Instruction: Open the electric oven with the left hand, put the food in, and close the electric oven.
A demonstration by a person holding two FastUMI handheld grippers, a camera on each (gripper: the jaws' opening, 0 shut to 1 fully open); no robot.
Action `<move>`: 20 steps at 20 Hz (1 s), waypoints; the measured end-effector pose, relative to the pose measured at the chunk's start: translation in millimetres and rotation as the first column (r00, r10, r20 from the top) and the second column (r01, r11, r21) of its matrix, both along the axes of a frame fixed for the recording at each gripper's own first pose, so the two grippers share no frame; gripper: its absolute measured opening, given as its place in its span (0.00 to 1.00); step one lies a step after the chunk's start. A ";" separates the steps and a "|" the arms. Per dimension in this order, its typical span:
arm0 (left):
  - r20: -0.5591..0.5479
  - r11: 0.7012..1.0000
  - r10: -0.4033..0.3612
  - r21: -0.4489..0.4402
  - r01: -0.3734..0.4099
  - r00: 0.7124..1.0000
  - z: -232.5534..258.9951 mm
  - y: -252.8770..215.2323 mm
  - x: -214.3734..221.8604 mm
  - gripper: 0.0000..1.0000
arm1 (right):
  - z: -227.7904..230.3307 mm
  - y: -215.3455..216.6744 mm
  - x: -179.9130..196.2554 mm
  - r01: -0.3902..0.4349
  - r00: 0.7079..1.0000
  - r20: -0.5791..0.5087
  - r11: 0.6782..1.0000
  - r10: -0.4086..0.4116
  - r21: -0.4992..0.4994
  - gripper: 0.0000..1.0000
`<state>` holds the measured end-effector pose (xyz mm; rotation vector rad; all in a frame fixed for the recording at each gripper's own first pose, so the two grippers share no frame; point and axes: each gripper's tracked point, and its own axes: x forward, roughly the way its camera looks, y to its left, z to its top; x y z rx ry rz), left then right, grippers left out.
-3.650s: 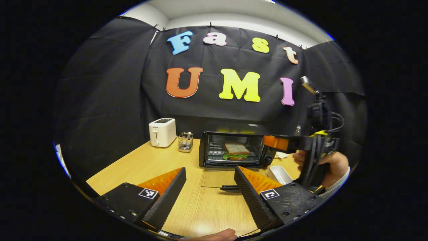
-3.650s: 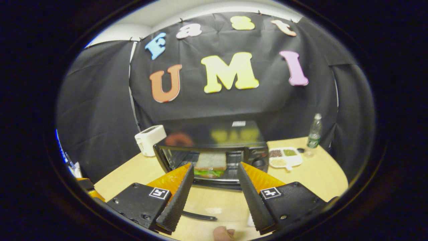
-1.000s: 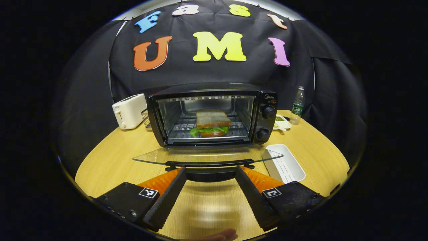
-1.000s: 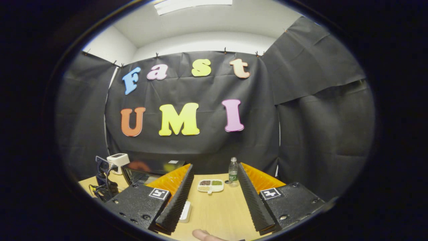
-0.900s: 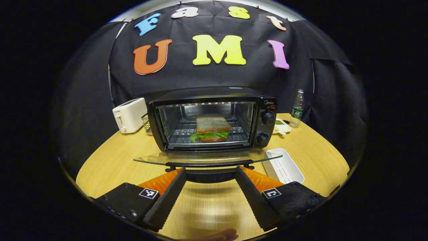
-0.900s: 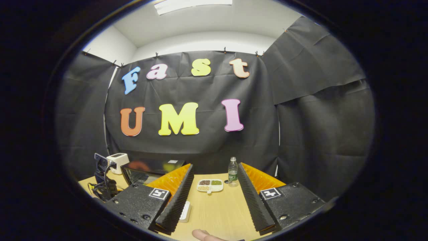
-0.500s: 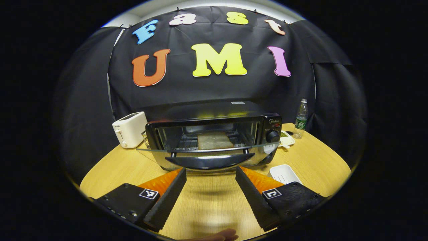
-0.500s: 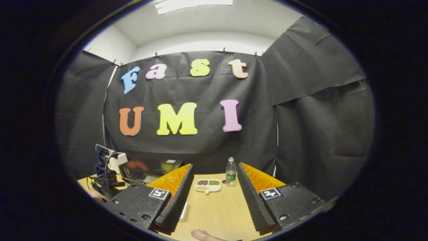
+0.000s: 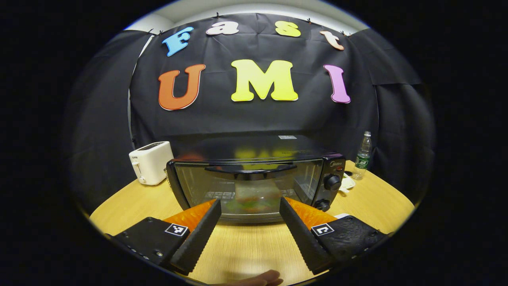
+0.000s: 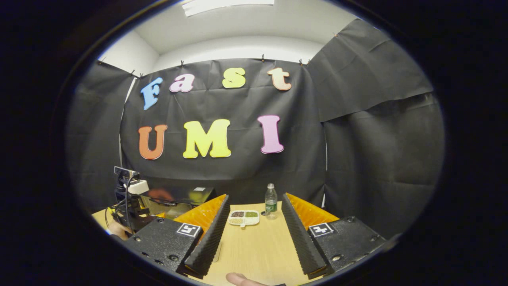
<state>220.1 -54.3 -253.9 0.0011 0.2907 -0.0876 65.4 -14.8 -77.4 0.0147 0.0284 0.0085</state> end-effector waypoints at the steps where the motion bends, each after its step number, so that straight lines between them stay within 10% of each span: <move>1: 0.006 1.000 -0.005 -0.005 0.005 1.000 4.5 -1.0 -3.6 0.97 | -0.5 1.6 -0.3 -0.002 1.000 -0.001 1.000 0.002 -0.002 0.84; 20: 0.220 1.000 0.000 -0.006 0.001 0.976 181.0 -6.3 -153.7 0.97 | 15.8 24.3 -42.7 -0.056 0.997 0.048 0.997 0.058 -0.050 0.84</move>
